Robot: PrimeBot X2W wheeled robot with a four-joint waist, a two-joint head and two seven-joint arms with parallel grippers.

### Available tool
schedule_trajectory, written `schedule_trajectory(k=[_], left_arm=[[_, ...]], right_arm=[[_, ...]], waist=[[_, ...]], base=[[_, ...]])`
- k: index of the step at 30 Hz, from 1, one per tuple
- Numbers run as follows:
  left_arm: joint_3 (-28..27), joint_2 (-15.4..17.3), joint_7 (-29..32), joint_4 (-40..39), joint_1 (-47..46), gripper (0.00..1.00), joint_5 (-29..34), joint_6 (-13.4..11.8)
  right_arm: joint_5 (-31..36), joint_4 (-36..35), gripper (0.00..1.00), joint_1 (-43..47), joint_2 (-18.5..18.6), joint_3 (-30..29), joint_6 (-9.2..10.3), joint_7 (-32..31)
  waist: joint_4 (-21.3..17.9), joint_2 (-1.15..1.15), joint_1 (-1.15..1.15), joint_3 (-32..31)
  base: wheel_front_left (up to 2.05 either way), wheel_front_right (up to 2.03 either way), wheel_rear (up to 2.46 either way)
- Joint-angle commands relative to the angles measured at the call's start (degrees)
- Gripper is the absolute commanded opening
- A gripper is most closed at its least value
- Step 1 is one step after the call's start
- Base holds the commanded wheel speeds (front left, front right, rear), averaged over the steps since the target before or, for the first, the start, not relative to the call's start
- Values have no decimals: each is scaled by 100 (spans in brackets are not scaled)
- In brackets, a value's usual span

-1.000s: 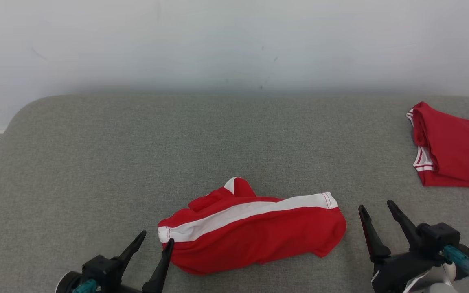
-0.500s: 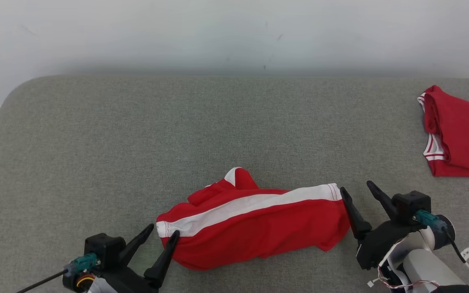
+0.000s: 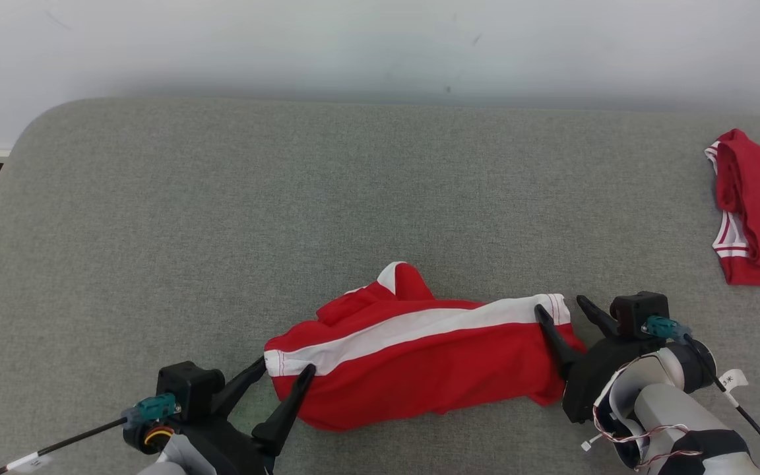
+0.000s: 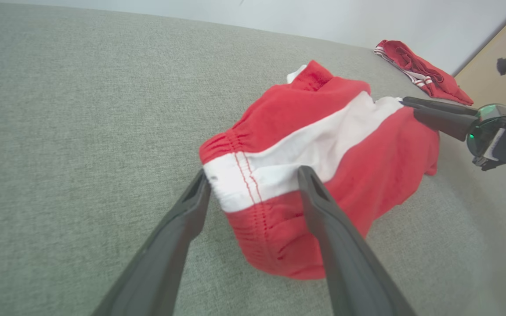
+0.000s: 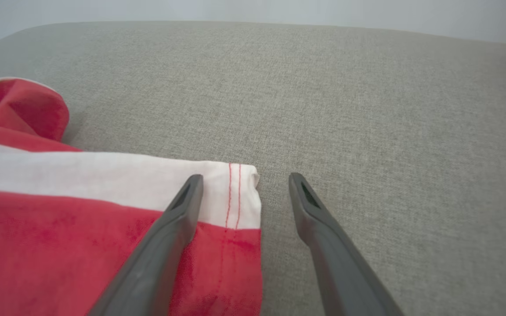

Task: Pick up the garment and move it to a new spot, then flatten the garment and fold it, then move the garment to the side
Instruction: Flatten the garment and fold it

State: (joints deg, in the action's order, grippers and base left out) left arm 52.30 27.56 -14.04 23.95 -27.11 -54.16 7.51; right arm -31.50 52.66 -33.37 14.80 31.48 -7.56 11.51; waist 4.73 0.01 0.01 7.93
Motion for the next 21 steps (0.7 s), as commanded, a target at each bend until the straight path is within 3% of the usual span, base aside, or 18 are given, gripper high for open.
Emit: schedule_trajectory(k=[1,2,3,4,5,6,14,21], left_arm=[[86,21,-49,-45,-112,87,-122,-10],[123,32,-63,-55,-145,72,-129,-10],[149,29,-72,-77,-171,36,-165,-10],[177,22,-74,-91,-191,18,-210,-9],[177,22,-74,-91,-191,18,-210,-9],[205,16,-97,-114,-241,0,-276,-9],[-109,5,-125,-308,-105,0,-340,-9],[-703,-10,-116,-612,-150,0,-78,-9]], right_arm=[[-153,124,85,-99,-39,98,18,-51],[-222,178,36,-143,-32,136,18,-48],[-302,230,0,-168,-46,187,18,-81],[-343,258,0,-199,-46,243,18,-62],[-343,258,0,-199,-46,243,18,-62],[-453,270,0,-276,-40,315,18,41],[-696,73,0,-310,89,500,19,329],[-741,-619,0,-400,332,225,19,371]], waist=[[54,-1,-1,47],[66,-1,-1,58],[78,-1,-1,69],[88,-1,-1,79],[88,-1,-1,79],[96,-1,-1,94],[23,-1,-1,-24],[-115,-1,-1,-213]], base=[[0,0,0],[0,0,0],[0,0,0],[0,0,0],[0,0,0],[0,0,0],[0,0,0],[0,0,0]])
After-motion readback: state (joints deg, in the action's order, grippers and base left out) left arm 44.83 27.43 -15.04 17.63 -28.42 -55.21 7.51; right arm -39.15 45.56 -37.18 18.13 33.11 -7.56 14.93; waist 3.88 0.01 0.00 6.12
